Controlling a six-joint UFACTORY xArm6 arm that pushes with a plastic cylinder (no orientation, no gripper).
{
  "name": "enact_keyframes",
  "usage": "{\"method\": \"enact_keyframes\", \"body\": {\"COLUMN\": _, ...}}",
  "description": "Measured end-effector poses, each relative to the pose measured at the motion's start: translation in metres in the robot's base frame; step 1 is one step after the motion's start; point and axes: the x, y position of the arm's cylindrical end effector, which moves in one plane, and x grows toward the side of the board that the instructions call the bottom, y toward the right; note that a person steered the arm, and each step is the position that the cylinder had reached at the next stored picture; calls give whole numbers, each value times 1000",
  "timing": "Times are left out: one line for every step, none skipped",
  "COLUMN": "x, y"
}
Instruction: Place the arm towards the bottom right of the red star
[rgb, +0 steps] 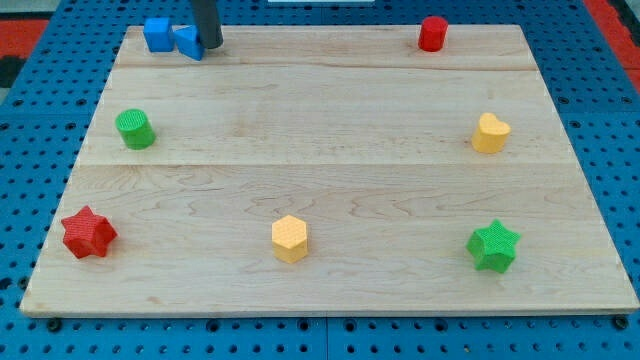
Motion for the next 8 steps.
{"method": "enact_keyframes", "body": {"x": 1, "y": 2}}
{"method": "enact_keyframes", "body": {"x": 1, "y": 2}}
{"method": "enact_keyframes", "body": {"x": 5, "y": -5}}
{"method": "enact_keyframes", "body": {"x": 25, "y": 18}}
{"method": "enact_keyframes", "body": {"x": 52, "y": 51}}
{"method": "enact_keyframes", "body": {"x": 69, "y": 96}}
{"method": "enact_keyframes", "body": {"x": 109, "y": 128}}
{"method": "enact_keyframes", "body": {"x": 150, "y": 114}}
